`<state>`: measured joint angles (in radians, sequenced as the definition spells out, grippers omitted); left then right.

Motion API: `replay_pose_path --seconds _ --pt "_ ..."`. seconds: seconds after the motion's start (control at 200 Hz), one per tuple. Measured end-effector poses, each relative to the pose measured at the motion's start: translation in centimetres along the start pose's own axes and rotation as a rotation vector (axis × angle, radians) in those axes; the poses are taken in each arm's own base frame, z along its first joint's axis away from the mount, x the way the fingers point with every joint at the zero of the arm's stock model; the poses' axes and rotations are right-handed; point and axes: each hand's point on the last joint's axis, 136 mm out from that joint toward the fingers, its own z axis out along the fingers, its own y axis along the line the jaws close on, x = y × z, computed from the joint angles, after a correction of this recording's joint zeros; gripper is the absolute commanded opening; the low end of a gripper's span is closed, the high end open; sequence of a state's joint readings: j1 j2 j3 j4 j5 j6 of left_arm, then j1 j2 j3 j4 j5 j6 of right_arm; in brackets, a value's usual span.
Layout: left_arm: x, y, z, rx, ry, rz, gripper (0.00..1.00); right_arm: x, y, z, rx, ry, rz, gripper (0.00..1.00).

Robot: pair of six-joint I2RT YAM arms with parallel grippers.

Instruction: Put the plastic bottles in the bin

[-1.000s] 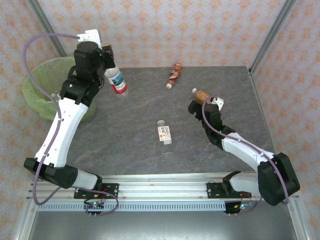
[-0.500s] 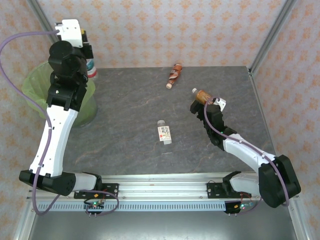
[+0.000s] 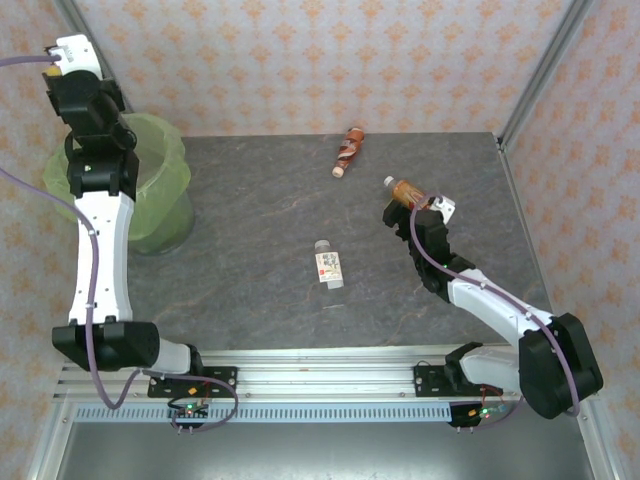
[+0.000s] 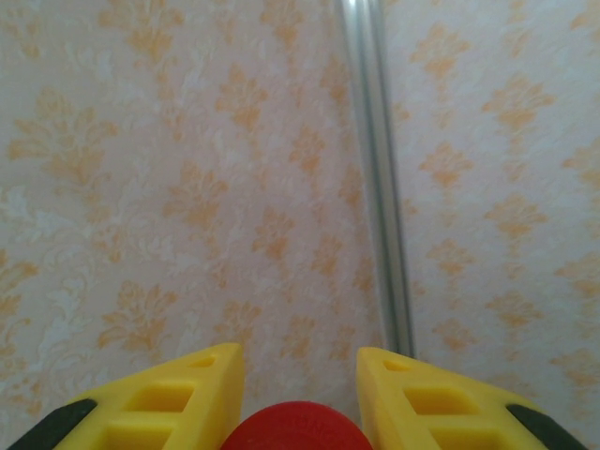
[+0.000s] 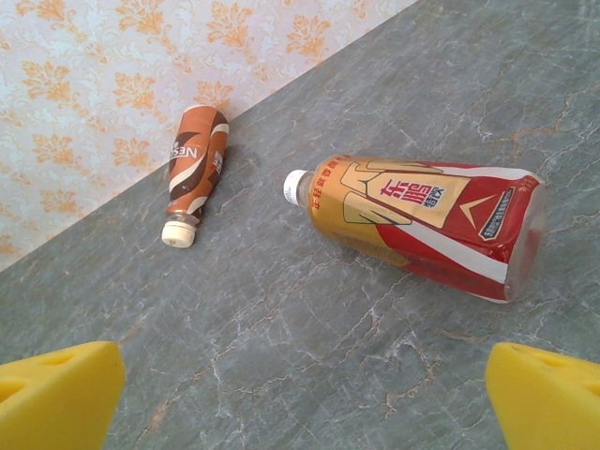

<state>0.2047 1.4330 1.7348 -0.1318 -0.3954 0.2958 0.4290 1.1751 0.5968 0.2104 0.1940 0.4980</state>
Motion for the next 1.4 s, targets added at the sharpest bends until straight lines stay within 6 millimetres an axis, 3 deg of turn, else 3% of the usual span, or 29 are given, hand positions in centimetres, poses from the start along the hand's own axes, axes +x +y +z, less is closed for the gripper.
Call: replay_pose_path --seconds 0.23,0.42,0.55,0.761,0.801,0.846,0.871,0.986,1.136,1.181,1.401 --pt "6.3 2.0 4.1 -0.072 0.166 0.052 0.00 0.0 -0.2 -0.2 0.002 -0.004 0.001 0.99" --pt "8.3 1.2 4.7 -0.052 0.224 0.081 0.00 -0.3 -0.5 -0.6 0.006 -0.019 0.004 0.99" --pt "9.1 1.7 4.9 -0.098 0.248 0.097 0.00 -0.5 -0.4 -0.8 0.002 -0.024 0.008 0.99" --pt "14.0 1.7 6.2 -0.181 0.382 0.147 0.00 -1.1 -0.7 -1.8 -0.009 -0.052 0.026 0.99" --pt "15.1 1.6 6.4 -0.189 0.409 0.157 0.13 -1.0 -0.8 -1.9 -0.007 -0.052 0.026 0.99" --pt "16.1 1.5 6.5 -0.193 0.436 0.162 0.41 -1.0 -1.0 -1.9 -0.001 -0.052 0.025 0.99" --pt "16.7 1.4 6.6 -0.195 0.453 0.169 0.50 -1.0 -1.0 -1.9 0.001 -0.052 0.025 0.99" --pt "18.4 0.8 7.1 -0.195 0.520 0.163 0.68 -1.0 -1.2 -1.9 0.007 -0.053 0.024 0.99" --pt "18.4 0.3 8.0 -0.200 0.554 0.129 0.94 -0.9 -1.3 -1.9 0.011 -0.047 0.021 0.99" --pt "18.3 0.2 7.9 -0.198 0.556 0.109 1.00 -0.8 -1.3 -1.9 0.013 -0.044 0.019 0.99" --pt "17.7 -0.7 7.4 -0.139 0.568 0.030 1.00 -0.5 -1.6 -1.9 0.024 -0.032 0.013 0.99"
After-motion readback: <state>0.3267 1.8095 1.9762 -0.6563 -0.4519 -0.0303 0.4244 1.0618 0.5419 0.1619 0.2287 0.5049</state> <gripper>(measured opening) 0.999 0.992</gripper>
